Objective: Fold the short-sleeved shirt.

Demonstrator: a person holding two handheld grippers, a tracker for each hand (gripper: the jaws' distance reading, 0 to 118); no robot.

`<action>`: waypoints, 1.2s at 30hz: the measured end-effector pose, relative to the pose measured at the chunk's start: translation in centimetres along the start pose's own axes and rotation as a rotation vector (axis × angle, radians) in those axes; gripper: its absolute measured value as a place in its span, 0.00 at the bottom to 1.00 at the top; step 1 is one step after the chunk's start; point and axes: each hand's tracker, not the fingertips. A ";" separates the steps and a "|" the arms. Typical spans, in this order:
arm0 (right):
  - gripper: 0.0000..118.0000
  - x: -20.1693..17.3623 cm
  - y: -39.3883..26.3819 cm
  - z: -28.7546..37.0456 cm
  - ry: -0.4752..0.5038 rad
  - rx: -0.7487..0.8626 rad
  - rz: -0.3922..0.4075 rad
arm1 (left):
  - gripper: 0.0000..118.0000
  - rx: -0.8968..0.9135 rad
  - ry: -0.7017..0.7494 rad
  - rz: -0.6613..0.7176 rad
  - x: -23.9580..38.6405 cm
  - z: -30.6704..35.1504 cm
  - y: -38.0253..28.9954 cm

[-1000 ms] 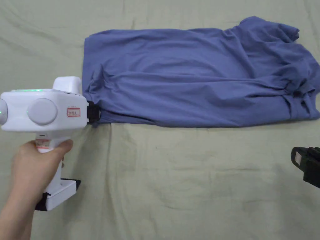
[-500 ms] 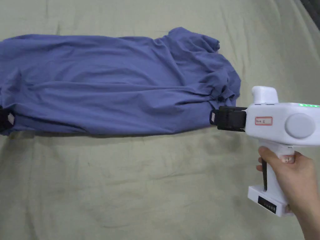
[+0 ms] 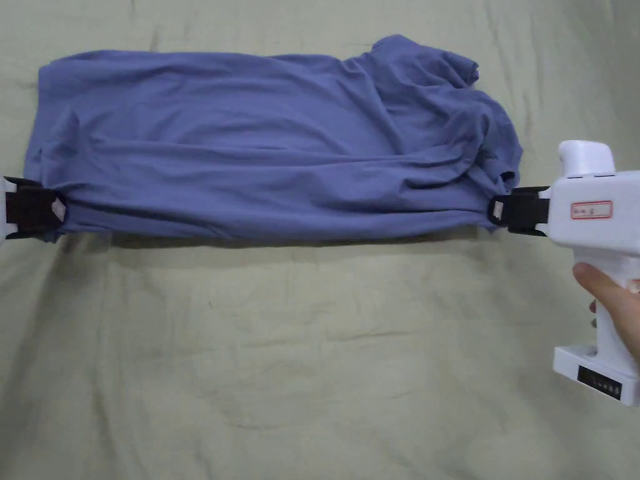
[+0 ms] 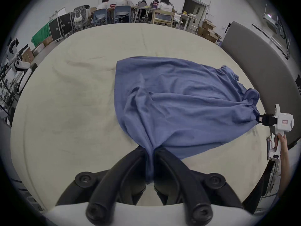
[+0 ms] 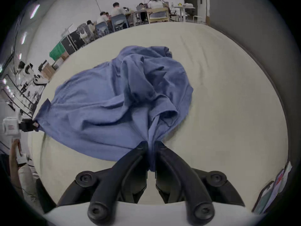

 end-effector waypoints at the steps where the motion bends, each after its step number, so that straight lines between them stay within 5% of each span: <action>1: 0.07 0.0 -0.1 0.7 0.012 0.011 -0.009 | 0.04 0.005 -0.003 -0.001 -0.3 0.5 0.1; 19: 0.06 0.2 -10.0 6.1 -0.004 -0.053 -0.015 | 0.04 -0.111 0.047 -0.089 1.5 2.1 -8.2; 25: 0.07 -0.1 -9.6 5.4 -0.028 -0.075 0.016 | 0.04 -0.126 0.020 0.009 0.5 1.2 -8.8; 26: 0.08 -0.3 -9.4 5.4 -0.022 -0.076 0.021 | 0.14 -0.138 0.007 0.050 0.1 1.1 -8.7; 27: 0.22 -0.5 -9.2 5.4 -0.025 -0.083 0.025 | 0.34 -0.157 0.012 0.083 -0.2 1.0 -8.7; 28: 0.53 -0.6 -9.1 5.7 -0.045 -0.110 0.024 | 0.61 -0.172 0.018 0.093 -0.5 1.1 -8.9; 29: 0.95 -1.0 -9.3 5.9 -0.081 -0.128 0.053 | 0.72 -0.174 0.033 0.083 -0.4 1.5 -9.1; 31: 1.00 -2.2 -9.7 7.4 -0.107 -0.076 0.105 | 0.72 -0.124 0.103 0.055 0.0 3.3 -9.6; 35: 1.00 -4.7 -9.9 11.2 -0.078 0.004 0.056 | 0.71 0.004 0.099 0.073 1.7 9.0 -10.5; 36: 1.00 -5.4 -10.0 12.3 -0.062 0.037 0.057 | 0.59 0.060 0.067 0.072 2.4 10.5 -10.7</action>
